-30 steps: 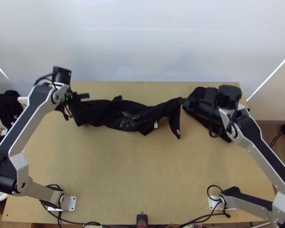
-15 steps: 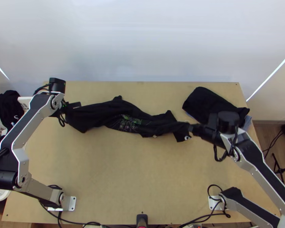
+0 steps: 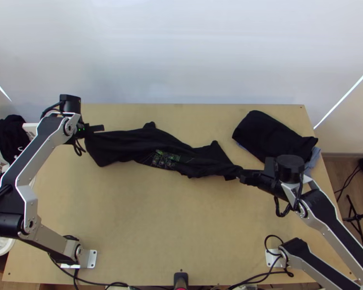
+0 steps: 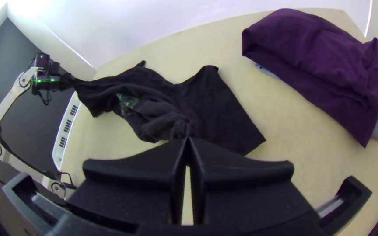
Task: Fold the t-shirt
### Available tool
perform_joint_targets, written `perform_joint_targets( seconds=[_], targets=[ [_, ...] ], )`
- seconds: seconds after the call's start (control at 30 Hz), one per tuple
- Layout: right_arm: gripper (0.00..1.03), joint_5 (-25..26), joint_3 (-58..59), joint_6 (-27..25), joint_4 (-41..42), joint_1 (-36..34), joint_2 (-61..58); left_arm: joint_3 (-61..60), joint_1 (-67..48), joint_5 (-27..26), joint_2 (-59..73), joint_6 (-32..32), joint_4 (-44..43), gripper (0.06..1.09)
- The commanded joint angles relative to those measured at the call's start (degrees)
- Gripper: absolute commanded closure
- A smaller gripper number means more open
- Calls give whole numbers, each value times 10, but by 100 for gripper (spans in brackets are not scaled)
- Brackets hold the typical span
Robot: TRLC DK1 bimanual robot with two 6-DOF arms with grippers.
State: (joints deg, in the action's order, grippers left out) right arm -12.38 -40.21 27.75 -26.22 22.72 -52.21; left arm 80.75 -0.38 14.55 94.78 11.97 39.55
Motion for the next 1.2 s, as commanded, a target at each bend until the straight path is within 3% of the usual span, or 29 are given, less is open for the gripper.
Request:
perform_joint_targets(
  seconds=[0.0, 0.27, 0.3, 0.4, 0.47, 0.6, 0.77, 0.87, 1.17],
  targets=[
    [100, 1, 10, -12, 1, 3, 29, 13, 12, -22, 41, 8, -96, 105],
    [100, 1, 2, -11, 1, 5, 43, 144, 20, -2, 218, 27, -98, 104],
    [100, 1, 0, -10, 1, 5, 45, 154, 20, 2, 233, 32, -98, 90],
    [100, 1, 0, -5, 1, 6, 47, 175, 15, -6, 247, 25, -85, 7],
    [100, 1, 1, -1, 1, 6, 49, 198, 11, -20, 239, 27, -39, 10],
    [100, 0, 4, 7, 1, 7, 52, 191, 23, -83, 182, 24, -32, 10],
    [100, 1, -1, 7, 6, 8, 47, 154, 33, -104, 151, -78, 5, 10],
    [100, 1, -4, 7, 6, 8, 46, 145, 32, -118, 156, -89, 61, 10],
    [100, 1, -8, 11, 12, 7, 46, 56, -17, -118, 167, -81, -23, 10]
  ],
)
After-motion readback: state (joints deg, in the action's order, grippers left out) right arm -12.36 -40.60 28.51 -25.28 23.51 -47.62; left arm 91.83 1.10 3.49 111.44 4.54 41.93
